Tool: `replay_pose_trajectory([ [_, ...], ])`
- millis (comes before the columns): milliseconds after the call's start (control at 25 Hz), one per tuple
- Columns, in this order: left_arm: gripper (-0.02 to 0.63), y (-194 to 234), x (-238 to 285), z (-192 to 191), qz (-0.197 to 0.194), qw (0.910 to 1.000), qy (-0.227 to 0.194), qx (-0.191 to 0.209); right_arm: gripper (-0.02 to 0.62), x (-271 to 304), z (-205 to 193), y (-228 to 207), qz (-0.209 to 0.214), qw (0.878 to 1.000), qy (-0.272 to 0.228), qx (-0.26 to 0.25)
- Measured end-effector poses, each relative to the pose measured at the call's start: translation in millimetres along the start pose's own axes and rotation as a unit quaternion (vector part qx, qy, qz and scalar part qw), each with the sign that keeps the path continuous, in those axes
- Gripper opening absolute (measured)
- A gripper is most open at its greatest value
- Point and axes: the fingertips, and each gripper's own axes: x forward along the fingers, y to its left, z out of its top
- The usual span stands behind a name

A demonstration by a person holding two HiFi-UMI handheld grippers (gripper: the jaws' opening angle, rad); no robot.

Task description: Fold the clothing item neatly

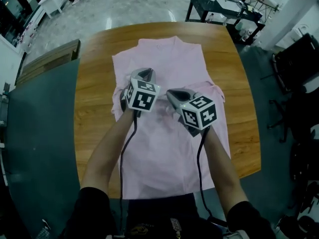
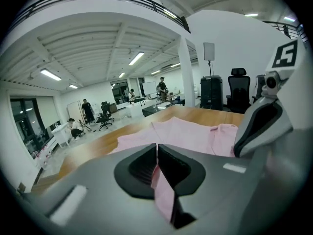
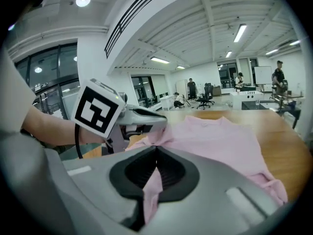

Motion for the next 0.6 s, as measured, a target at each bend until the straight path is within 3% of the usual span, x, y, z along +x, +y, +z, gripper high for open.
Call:
replay_pose_trajectory([
  [320, 0.025, -76, 41, -52, -0.068, 0.9939, 0.086, 0.015, 0.003, -28, -23, -55, -0.012, 1.0, 0.016, 0.009],
  [520, 0.125, -84, 33, -51, -0.094, 0.9923, 0.08, -0.01, 0.003, -15, -13, -57, -0.005, 1.0, 0.016, 0.006],
  [600, 0.13, -77, 27, -45, -0.095, 0.9928, 0.068, -0.024, 0.003, -7, -7, -56, -0.006, 1.0, 0.014, 0.004],
])
